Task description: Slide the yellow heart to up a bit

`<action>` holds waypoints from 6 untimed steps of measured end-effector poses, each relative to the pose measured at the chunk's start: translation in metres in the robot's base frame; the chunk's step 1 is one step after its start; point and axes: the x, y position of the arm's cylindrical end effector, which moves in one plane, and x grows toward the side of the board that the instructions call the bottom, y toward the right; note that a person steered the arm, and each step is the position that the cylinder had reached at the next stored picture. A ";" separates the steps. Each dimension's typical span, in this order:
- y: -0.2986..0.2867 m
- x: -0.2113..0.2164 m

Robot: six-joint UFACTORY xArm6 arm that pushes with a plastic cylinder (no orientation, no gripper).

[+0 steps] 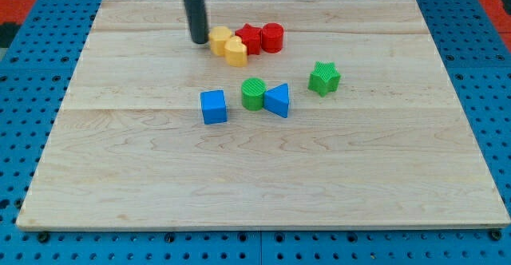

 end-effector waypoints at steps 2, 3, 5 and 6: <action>-0.038 0.028; 0.014 0.064; 0.055 0.062; 0.067 0.062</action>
